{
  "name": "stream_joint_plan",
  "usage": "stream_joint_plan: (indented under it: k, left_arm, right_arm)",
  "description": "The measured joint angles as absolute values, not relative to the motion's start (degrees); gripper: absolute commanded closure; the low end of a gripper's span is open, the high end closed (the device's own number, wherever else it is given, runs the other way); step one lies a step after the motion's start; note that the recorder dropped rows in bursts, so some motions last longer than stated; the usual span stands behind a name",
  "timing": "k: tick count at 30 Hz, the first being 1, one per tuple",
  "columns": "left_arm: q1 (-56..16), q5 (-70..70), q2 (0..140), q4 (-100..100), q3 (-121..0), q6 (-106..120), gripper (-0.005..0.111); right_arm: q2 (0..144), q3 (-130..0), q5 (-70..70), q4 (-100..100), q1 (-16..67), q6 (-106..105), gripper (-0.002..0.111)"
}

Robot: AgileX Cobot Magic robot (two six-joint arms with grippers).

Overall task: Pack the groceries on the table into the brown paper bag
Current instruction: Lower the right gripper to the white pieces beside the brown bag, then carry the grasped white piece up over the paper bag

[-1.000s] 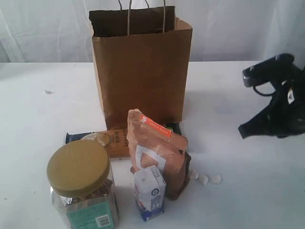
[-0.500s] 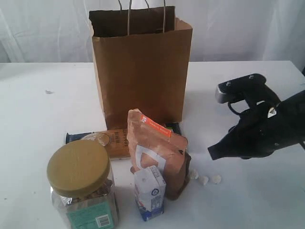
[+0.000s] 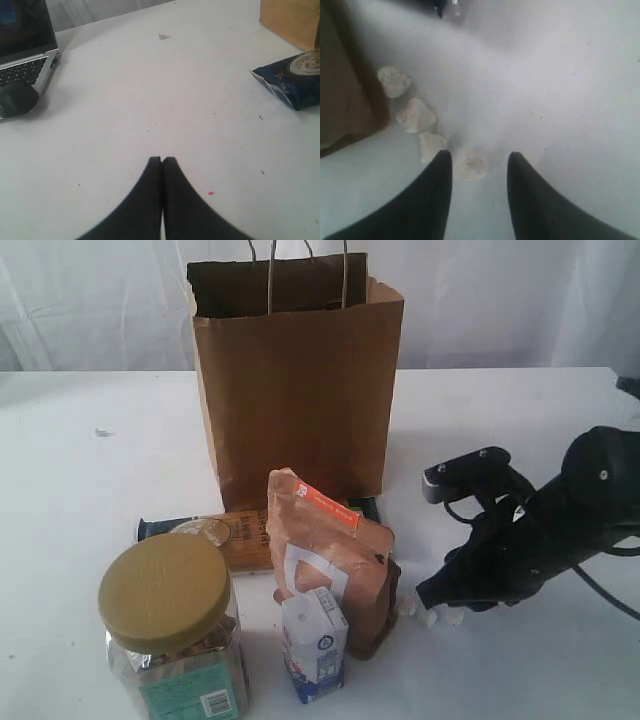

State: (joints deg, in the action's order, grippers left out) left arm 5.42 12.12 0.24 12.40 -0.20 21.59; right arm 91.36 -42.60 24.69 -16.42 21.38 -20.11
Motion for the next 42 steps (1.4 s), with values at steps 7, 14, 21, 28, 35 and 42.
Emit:
stream_joint_plan:
  k: [7,14,21,28,35,42]
  left_arm:
    - [5.4,12.1,0.2,12.4,-0.2,21.6,0.107]
    - [5.4,12.1,0.2,12.4,-0.2,21.6,0.107]
    - [5.4,12.1,0.2,12.4,-0.2,21.6,0.107]
    - [5.4,12.1,0.2,12.4,-0.2,21.6,0.107]
    - [5.4,12.1,0.2,12.4,-0.2,21.6,0.107]
    - [5.4,12.1,0.2,12.4,-0.2,21.6,0.107]
  right_arm:
    - [95.1,-42.6,23.1,-16.7,21.4,-18.0,0.073]
    - [95.6,-42.6,23.3,-20.0,21.4,-17.6,0.089]
    - [95.6,-42.6,24.8,-20.7,21.4,-17.7,0.108]
    - [91.9,-42.6,27.0,-20.7,21.4,-17.8,0.108]
    - [84.3,-42.2,31.1,-20.3,21.4,-17.8,0.108]
    - [72.8,-42.1,35.3,-20.0,21.4,-17.8,0.108]
